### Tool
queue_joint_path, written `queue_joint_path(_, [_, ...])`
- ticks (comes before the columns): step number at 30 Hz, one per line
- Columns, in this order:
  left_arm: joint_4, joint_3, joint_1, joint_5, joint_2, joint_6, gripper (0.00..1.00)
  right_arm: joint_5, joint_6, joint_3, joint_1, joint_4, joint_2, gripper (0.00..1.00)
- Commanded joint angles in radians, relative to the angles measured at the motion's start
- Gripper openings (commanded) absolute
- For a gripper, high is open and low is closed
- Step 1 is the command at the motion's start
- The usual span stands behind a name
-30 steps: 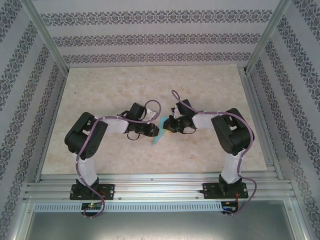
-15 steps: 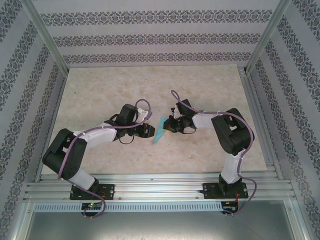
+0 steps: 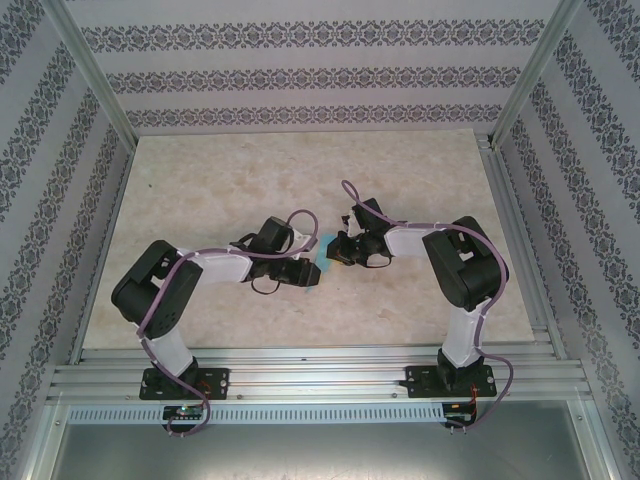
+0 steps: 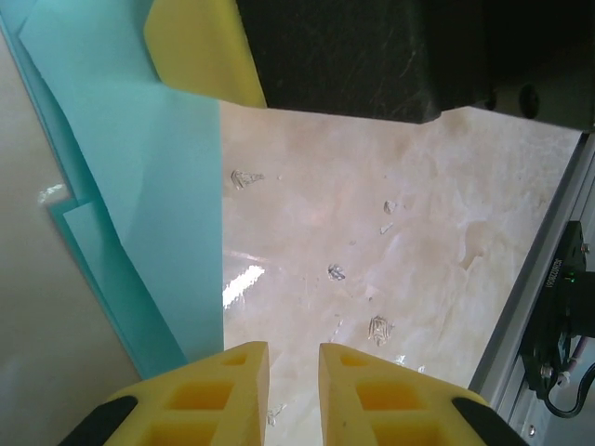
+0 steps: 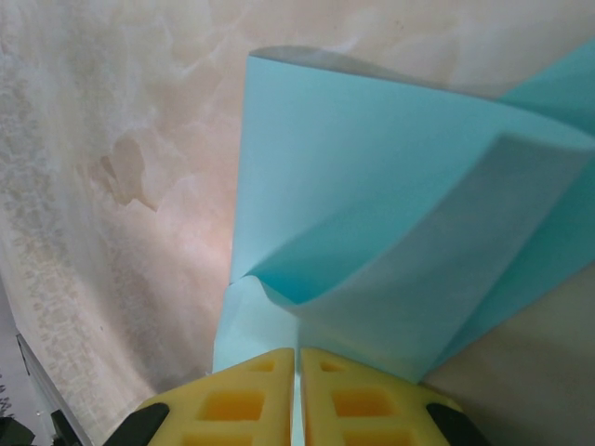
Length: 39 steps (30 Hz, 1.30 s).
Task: Fold a paper plane with a square sheet of paper (fold left side to right side)
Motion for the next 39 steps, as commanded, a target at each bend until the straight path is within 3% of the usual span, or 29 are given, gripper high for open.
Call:
queue_joint_path(1, [0.009, 0.028, -0.016, -0.008, 0.021, 0.007, 0.21, 0.049, -0.023, 0.001, 0.008, -0.070, 0.036, 0.11])
queue_joint_path(26, [-0.045, 0.013, -0.023, -0.081, 0.053, 0.053, 0.20, 0.054, -0.037, 0.013, 0.005, -0.089, 0.041, 0.11])
queue_joint_path(39, [-0.001, -0.076, -0.056, -0.110, 0.074, 0.025, 0.20, 0.043, -0.040, 0.045, 0.001, -0.095, 0.024, 0.12])
